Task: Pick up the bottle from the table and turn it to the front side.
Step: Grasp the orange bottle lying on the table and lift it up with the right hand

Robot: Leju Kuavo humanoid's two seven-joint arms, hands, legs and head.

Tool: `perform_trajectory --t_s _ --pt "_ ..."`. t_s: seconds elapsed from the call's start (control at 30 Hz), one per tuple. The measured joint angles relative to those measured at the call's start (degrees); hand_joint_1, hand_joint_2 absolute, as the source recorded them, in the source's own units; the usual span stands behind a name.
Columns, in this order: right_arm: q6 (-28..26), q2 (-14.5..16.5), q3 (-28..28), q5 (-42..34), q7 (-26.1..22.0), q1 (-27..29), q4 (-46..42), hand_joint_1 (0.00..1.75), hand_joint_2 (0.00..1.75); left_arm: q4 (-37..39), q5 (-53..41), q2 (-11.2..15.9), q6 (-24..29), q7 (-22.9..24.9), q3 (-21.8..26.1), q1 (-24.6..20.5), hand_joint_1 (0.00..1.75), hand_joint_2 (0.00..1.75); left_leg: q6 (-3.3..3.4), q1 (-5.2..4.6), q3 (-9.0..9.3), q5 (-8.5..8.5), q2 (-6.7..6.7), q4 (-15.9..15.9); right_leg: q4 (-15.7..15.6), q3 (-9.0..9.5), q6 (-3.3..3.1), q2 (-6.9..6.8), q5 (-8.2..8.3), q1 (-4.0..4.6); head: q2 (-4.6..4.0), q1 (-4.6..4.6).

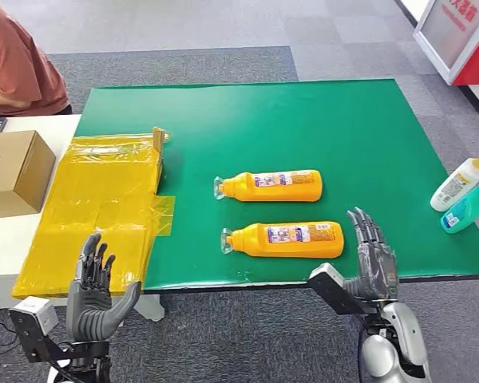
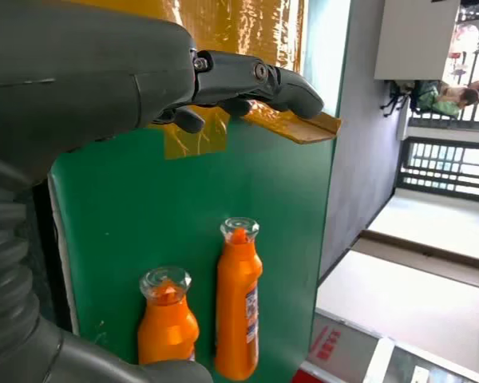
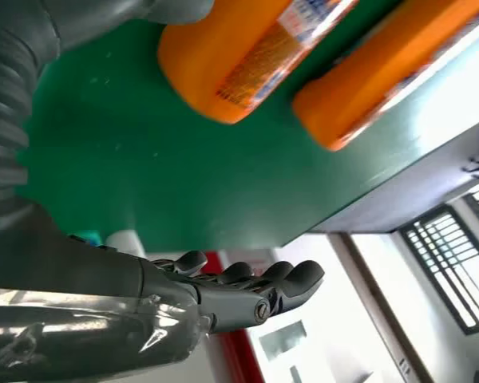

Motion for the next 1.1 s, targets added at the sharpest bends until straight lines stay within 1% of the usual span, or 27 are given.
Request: perform_trajectory --t_s 0.07,0.27,0.4,0.47,0.8,0.97,1.1 --pt "0.0 -0.5 0.0 1.9 1.2 0.0 0.0 0.0 1.75 -0.2 -0.2 -0.2 -0.2 0.3 0.3 0.1 0.0 1.75 0.0 0.0 0.0 0.0 0.0 0.0 0.0 0.0 0.0 0.0 0.0 0.0 0.0 0.01" --pt "2.6 -2.7 1.4 14.3 9.2 -0.2 0.8 0.0 1.75 -1.1 -0.7 -1.4 -1.9 1.6 1.6 0.6 0.0 1.75 0.01 0.0 -0.02 -0.01 0.0 0.0 0.0 0.0 0.0 0.0 0.0 0.0 0.0 0.01" --pt "3.7 -3.4 3.4 25.3 14.6 -2.0 3.9 0.0 1.75 -1.4 -0.8 -2.2 -2.9 2.4 2.1 0.5 0.0 1.75 -0.01 0.01 0.0 0.01 0.01 0.0 0.0 -0.01 -0.01 0.01 0.01 0.0 0.0 0.01" --pt "5.1 -3.7 4.5 28.2 16.1 -3.4 6.5 0.0 1.75 -1.4 -1.0 -2.4 -3.2 2.8 2.2 0.3 0.0 1.75 -0.02 0.01 0.0 0.03 0.01 0.0 0.0 0.0 0.0 0.01 0.02 0.01 0.0 0.02" --pt "8.6 -4.3 7.3 30.1 17.2 -10.4 17.9 0.0 1.75 -1.4 -1.5 -2.8 -3.5 3.2 2.2 -0.7 0.0 1.75 -0.02 0.0 0.02 0.05 0.01 0.0 0.0 0.01 0.02 0.01 0.04 0.0 0.0 0.01" --pt "11.3 -4.9 8.6 29.9 17.5 -16.4 23.9 0.0 1.75 -1.4 -1.4 -2.8 -3.8 3.3 1.8 -1.6 0.0 1.75 -0.02 0.0 0.09 0.06 0.02 0.0 0.0 0.05 0.05 0.04 0.11 0.0 0.0 0.01" --pt "13.0 -5.2 9.6 29.9 17.3 -20.3 27.1 0.0 1.75 -1.3 -1.3 -2.8 -3.8 3.4 1.6 -1.8 0.0 1.75 0.0 0.0 0.11 0.14 0.02 0.0 0.0 0.06 0.02 0.04 0.22 0.0 0.0 0.02"
